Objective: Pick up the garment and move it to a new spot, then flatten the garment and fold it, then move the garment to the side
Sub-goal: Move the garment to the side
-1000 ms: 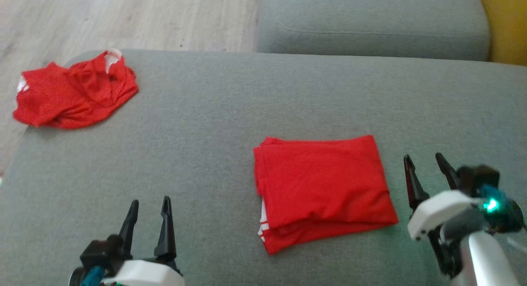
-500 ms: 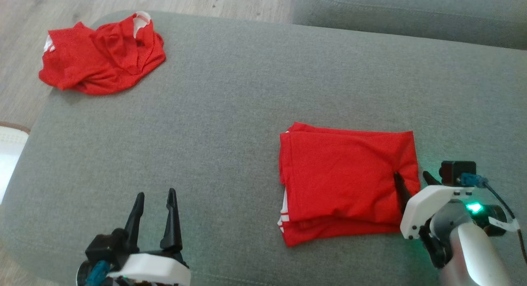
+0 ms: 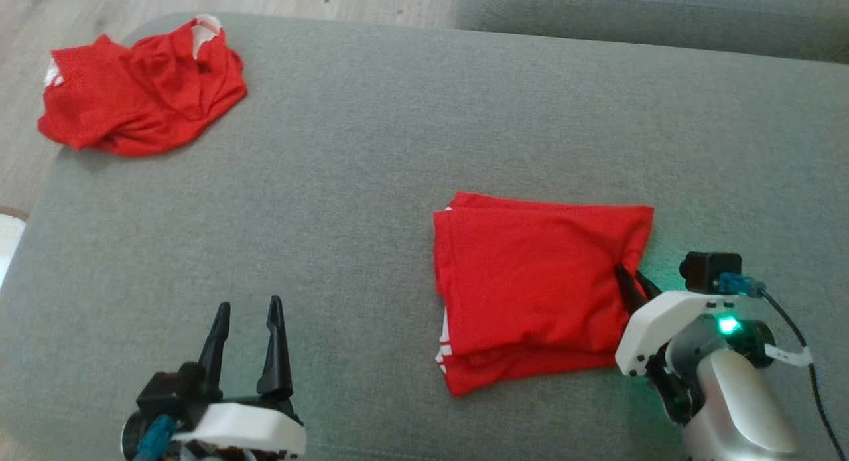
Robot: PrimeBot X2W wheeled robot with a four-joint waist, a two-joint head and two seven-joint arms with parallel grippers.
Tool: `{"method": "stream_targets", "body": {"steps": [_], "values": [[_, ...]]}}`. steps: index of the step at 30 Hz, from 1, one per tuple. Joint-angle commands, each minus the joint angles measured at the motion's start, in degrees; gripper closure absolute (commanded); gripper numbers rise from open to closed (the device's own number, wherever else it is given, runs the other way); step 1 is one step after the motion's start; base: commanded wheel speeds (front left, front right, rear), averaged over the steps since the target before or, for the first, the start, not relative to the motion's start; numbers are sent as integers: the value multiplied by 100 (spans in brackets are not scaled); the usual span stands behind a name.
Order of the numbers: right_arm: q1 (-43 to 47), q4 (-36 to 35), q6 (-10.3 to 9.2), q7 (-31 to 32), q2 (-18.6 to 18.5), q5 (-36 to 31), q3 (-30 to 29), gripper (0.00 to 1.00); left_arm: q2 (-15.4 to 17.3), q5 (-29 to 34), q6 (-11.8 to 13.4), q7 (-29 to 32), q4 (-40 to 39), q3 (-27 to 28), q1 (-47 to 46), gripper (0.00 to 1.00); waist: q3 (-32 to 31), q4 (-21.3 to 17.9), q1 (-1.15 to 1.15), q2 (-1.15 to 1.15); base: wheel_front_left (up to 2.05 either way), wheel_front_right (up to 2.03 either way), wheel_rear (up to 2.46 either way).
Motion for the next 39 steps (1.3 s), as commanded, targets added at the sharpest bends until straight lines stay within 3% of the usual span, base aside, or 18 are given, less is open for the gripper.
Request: {"method": "stream_targets", "body": {"steps": [1,8,14,25,33,39], "values": [[-241,-56,37,-194,4,77,104,100,48,92,-7,-58,-166,253,-310,0,30,-107,0,0,0,0,0],[-607,-66,37,-685,-24,-221,-641,100,109,144,24,-56,-287,272,-325,0,156,-689,0,0,0,0,0],[-918,-235,37,-744,-121,-551,-1238,100,185,241,47,0,-496,251,-479,0,423,-1490,0,0,0,0,0],[-1475,-193,37,-823,-114,-776,-1194,100,432,442,111,337,-890,230,-953,0,890,-2708,0,0,0,0,0],[-1989,211,37,-927,-127,-861,-843,100,545,488,156,478,-998,219,-1040,0,943,-2780,0,0,0,0,0],[-2759,721,37,-906,-617,-970,-715,100,616,520,230,531,-1112,238,-1046,0,1043,-2378,0,0,0,0,0]]}}
